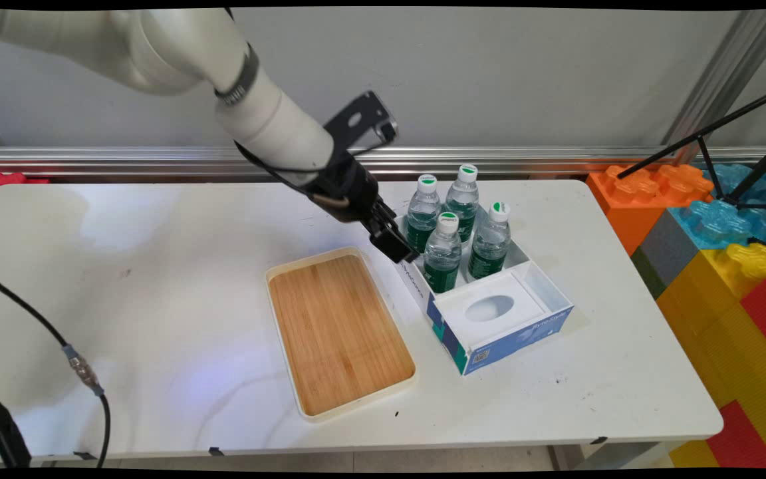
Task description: Pick up the green bottle from the white box
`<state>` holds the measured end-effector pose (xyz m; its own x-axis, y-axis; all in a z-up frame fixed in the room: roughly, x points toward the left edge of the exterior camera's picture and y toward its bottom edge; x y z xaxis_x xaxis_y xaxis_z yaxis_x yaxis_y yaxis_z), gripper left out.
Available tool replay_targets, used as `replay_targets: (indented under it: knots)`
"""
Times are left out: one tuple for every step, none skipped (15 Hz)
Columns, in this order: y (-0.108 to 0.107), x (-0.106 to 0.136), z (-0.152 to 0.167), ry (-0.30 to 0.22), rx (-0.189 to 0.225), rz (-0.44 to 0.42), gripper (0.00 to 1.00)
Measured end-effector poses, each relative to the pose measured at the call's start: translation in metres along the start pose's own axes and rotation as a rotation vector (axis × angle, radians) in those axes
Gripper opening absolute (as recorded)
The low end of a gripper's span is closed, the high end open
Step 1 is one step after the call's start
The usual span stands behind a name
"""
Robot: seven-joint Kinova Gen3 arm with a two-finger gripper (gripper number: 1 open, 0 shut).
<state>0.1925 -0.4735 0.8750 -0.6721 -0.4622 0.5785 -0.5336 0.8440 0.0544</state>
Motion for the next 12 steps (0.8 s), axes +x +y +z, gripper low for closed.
replay_targets:
  knots:
    - [0.002, 0.000, 0.007, 0.005, 0.003, 0.007, 1.00]
    - [0.003, -0.001, 0.015, 0.012, 0.009, 0.014, 1.00]
    - [0.004, -0.001, 0.023, 0.017, 0.015, 0.021, 1.00]
    - [0.004, -0.001, 0.028, 0.020, 0.021, 0.025, 1.00]
    - [0.005, -0.001, 0.033, 0.022, 0.024, 0.027, 1.00]
    - [0.005, -0.001, 0.038, 0.027, 0.029, 0.030, 1.00]
    - [0.005, -0.001, 0.046, 0.033, 0.036, 0.033, 1.00]
    - [0.006, 0.000, 0.051, 0.037, 0.040, 0.035, 1.00]
    - [0.006, 0.000, 0.056, 0.041, 0.043, 0.036, 1.00]
    - [0.006, -0.001, 0.059, 0.044, 0.045, 0.035, 1.00]
    - [0.006, -0.001, 0.063, 0.047, 0.046, 0.035, 1.00]
    - [0.006, -0.001, 0.066, 0.050, 0.046, 0.034, 1.00]
